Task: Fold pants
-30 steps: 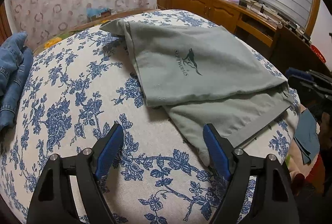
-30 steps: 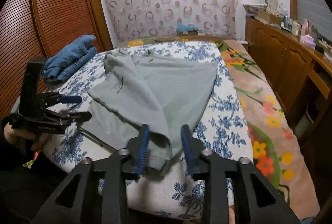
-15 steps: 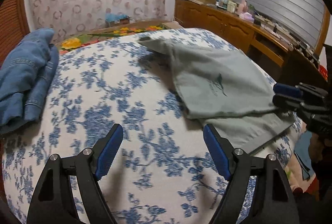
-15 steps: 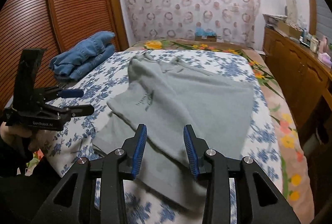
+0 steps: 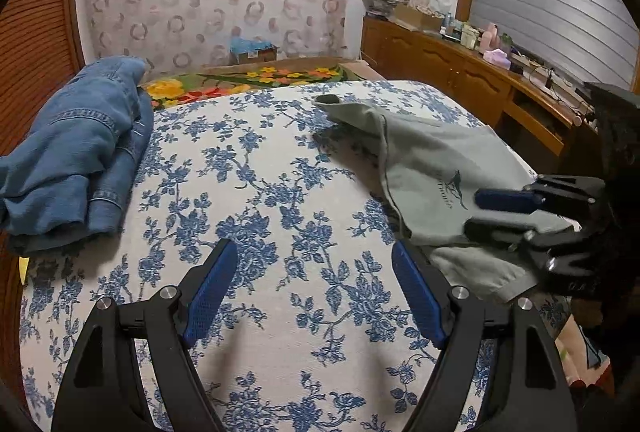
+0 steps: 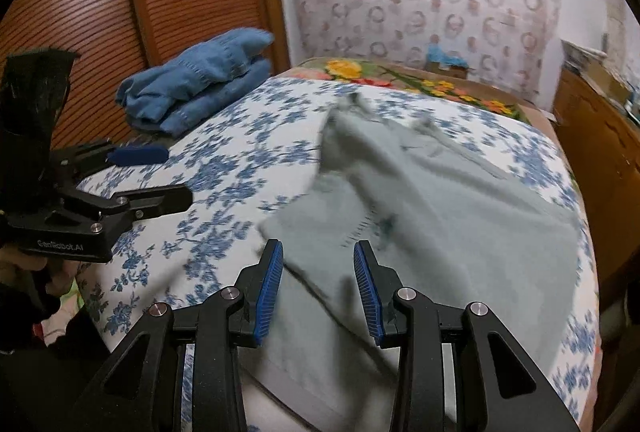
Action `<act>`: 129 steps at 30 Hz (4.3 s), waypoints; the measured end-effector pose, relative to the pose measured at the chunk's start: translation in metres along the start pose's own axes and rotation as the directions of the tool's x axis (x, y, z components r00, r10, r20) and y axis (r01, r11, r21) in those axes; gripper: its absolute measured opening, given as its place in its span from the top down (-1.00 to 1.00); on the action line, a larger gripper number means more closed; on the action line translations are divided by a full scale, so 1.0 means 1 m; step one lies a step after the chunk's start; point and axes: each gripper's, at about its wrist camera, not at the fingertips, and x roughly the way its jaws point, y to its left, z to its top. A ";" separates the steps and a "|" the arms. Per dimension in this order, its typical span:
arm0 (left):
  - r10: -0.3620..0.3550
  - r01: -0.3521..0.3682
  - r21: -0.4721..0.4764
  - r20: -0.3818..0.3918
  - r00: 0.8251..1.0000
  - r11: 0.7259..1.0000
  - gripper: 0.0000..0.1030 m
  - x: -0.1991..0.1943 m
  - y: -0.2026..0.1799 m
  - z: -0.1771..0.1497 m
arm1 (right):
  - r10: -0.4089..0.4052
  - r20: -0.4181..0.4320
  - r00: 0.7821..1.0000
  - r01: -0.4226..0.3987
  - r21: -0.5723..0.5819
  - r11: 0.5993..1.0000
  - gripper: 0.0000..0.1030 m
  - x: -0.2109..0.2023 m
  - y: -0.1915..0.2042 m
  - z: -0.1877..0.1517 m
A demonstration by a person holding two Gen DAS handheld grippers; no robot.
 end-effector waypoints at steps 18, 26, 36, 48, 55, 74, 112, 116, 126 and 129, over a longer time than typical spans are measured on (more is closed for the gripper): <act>0.011 -0.011 -0.022 0.001 1.000 1.000 -0.56 -0.002 0.013 -0.004 | -0.014 -0.075 0.997 0.005 -0.117 0.993 0.92 0.058 0.021 0.024; -0.021 0.021 -0.006 0.000 1.000 1.000 -0.56 0.003 0.006 -0.001 | -0.030 0.032 0.999 0.031 -0.039 0.999 0.93 0.027 -0.006 0.032; -0.073 0.073 0.042 -0.004 0.997 0.996 -0.56 0.025 -0.019 0.021 | -0.122 0.118 0.986 0.119 0.026 0.993 0.93 -0.008 -0.054 0.032; -0.103 0.107 0.098 -0.050 0.993 0.989 -0.56 0.063 -0.049 0.052 | -0.238 0.099 0.966 0.224 0.135 0.965 0.93 0.002 -0.118 0.023; -0.114 0.124 0.118 -0.089 0.989 0.985 -0.56 0.084 -0.061 0.059 | -0.271 0.045 0.962 0.259 0.173 0.950 0.93 0.015 -0.134 0.025; -0.091 0.116 0.147 -0.168 0.982 0.982 -0.65 0.114 -0.064 0.054 | -0.258 -0.060 0.964 0.265 0.191 0.945 0.41 0.022 -0.138 0.033; -0.175 0.194 0.159 -0.124 0.977 0.968 -0.70 0.055 -0.085 0.026 | -0.266 -0.072 0.961 0.276 0.265 0.924 0.55 -0.089 -0.070 -0.057; -0.171 0.191 0.173 -0.126 0.977 0.966 -0.70 0.041 -0.087 0.011 | -0.264 -0.061 0.963 0.271 0.283 0.920 0.55 -0.106 -0.055 -0.062; -0.147 0.171 0.183 -0.142 0.979 0.968 -0.70 0.025 -0.085 -0.010 | -0.244 -0.077 0.967 0.255 0.316 0.914 0.55 -0.110 -0.026 -0.078; -0.142 0.169 0.188 -0.150 0.978 0.968 -0.70 0.027 -0.085 -0.013 | -0.239 -0.078 0.968 0.251 0.314 0.915 0.59 -0.106 -0.025 -0.074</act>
